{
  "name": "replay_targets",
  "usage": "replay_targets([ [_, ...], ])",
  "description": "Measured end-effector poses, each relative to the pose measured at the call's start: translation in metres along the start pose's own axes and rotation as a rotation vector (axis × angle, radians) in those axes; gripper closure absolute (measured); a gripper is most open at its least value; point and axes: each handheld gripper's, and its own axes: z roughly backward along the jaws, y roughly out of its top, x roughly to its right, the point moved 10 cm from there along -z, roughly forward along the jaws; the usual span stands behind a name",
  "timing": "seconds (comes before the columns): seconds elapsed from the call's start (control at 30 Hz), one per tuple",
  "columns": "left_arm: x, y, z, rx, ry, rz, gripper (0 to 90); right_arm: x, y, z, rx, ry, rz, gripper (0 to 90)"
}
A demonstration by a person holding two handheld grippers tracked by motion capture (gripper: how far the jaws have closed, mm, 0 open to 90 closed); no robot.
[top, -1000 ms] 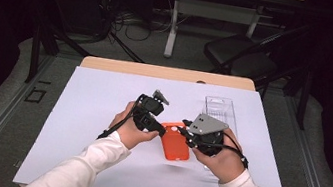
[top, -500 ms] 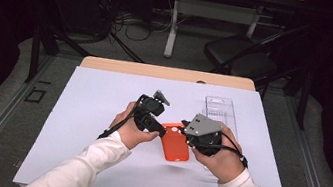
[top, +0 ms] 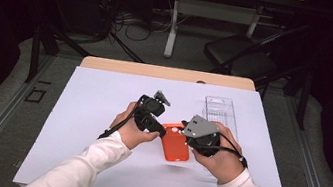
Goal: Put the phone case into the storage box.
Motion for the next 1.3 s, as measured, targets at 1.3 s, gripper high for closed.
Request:
replay_targets([
  [1.3, 0.0021, 0.0023, 0.0067, 0.058, -0.047, -0.039, 67.2, 0.0075, 0.0022, 0.008, 0.032, 0.003, -0.017, 80.5],
])
